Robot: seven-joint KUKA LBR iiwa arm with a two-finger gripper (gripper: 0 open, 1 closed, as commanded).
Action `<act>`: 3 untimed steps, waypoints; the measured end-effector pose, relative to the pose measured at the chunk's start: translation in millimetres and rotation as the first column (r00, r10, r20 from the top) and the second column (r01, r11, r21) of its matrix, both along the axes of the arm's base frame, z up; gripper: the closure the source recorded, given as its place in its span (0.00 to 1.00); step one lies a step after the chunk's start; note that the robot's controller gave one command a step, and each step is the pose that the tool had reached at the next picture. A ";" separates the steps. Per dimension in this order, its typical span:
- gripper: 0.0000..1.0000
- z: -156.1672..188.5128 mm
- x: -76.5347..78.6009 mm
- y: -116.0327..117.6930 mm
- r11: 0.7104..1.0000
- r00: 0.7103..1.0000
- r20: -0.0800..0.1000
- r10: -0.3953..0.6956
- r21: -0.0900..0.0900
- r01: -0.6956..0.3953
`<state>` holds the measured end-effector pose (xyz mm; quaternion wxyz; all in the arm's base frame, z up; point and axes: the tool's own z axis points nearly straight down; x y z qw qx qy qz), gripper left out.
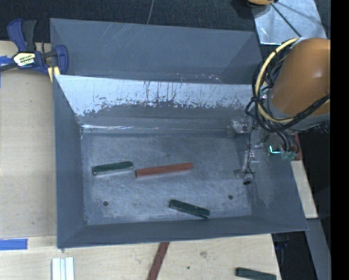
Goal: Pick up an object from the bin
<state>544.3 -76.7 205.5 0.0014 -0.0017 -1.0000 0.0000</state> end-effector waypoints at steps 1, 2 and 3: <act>0.00 3.2 1.6 0.2 1.000 1.000 0.007 0.002 -0.001 -0.002; 0.00 -29.7 7.9 34.1 0.994 0.994 0.013 0.111 -0.005 -0.111; 0.00 -86.9 10.6 91.0 0.979 0.979 0.008 0.205 -0.001 -0.205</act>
Offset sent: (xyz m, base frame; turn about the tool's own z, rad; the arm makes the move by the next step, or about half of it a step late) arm 0.0097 0.0697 -0.0635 -0.2137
